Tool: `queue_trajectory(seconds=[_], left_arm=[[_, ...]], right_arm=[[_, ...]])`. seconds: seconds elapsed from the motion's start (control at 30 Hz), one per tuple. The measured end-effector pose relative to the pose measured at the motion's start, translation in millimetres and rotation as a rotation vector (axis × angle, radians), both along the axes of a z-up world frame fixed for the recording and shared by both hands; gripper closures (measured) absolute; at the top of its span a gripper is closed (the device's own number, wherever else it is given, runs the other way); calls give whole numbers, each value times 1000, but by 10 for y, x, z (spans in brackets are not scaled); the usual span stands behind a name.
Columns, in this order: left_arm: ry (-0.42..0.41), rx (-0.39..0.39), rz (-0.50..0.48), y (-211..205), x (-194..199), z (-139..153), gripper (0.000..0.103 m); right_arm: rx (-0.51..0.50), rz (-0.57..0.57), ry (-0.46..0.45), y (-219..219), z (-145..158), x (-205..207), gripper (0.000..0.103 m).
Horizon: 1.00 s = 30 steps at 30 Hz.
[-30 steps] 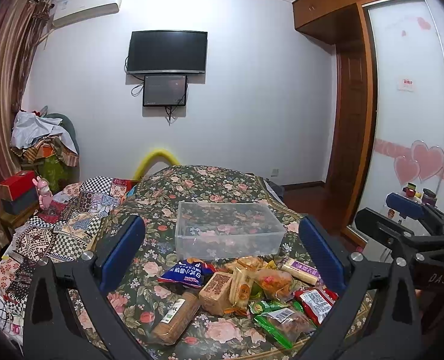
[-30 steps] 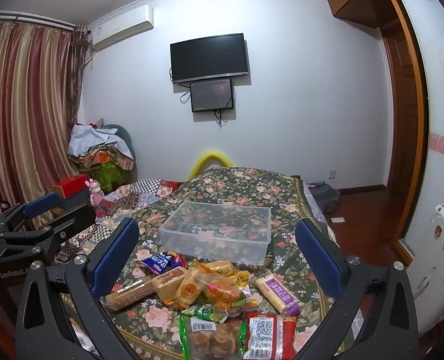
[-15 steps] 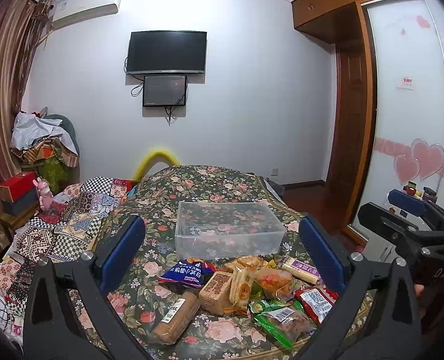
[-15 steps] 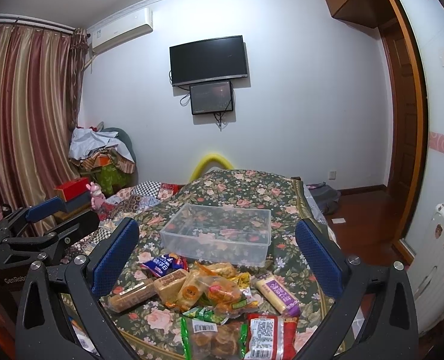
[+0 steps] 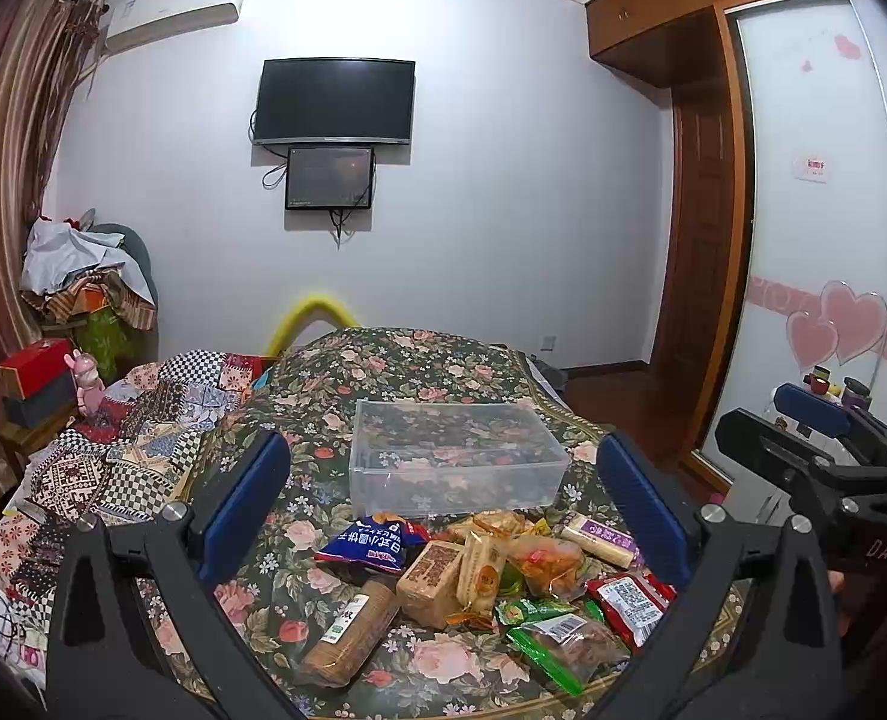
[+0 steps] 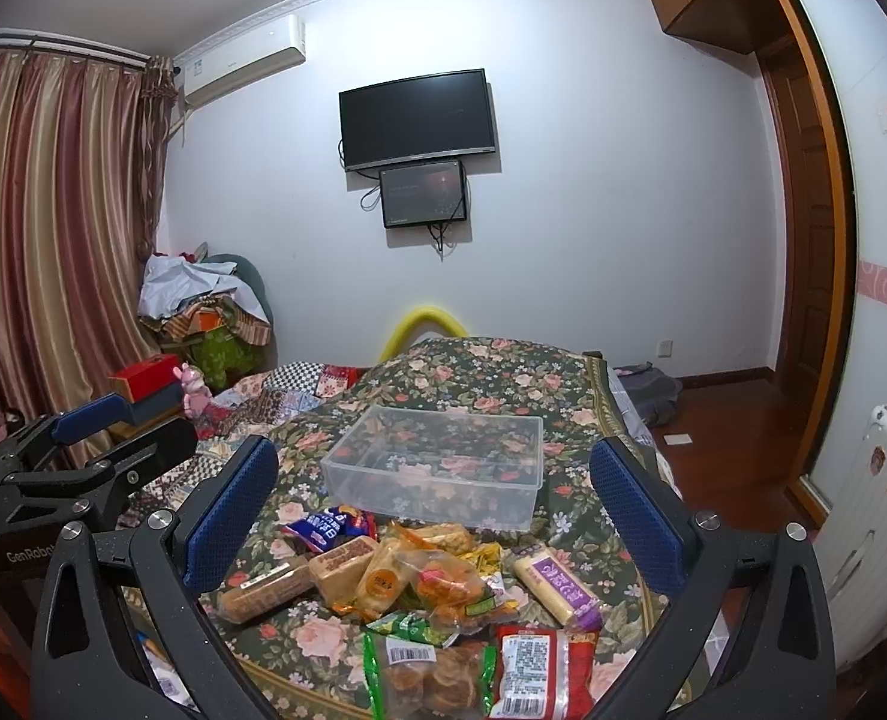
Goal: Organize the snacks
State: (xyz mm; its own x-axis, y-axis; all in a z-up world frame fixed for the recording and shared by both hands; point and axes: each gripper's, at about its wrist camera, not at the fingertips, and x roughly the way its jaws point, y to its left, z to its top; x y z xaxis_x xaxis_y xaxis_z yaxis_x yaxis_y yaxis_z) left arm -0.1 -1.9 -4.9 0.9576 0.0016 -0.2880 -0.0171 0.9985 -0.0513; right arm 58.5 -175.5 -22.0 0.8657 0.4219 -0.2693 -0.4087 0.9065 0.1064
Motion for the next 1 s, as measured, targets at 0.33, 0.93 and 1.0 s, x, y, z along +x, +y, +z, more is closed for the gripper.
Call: queue_trajectory(seconds=[0.33, 0.93, 1.0], left_arm=[[-6, 1, -4, 6, -6, 7, 0], [22, 11, -34, 78, 73, -21, 0], [26, 14, -31, 108, 101, -41, 0]], right_arm=[[7, -1, -2, -17, 19, -3, 0], [-4, -7, 23, 31, 15, 112, 0], [-10, -35, 40, 20, -16, 172, 0]])
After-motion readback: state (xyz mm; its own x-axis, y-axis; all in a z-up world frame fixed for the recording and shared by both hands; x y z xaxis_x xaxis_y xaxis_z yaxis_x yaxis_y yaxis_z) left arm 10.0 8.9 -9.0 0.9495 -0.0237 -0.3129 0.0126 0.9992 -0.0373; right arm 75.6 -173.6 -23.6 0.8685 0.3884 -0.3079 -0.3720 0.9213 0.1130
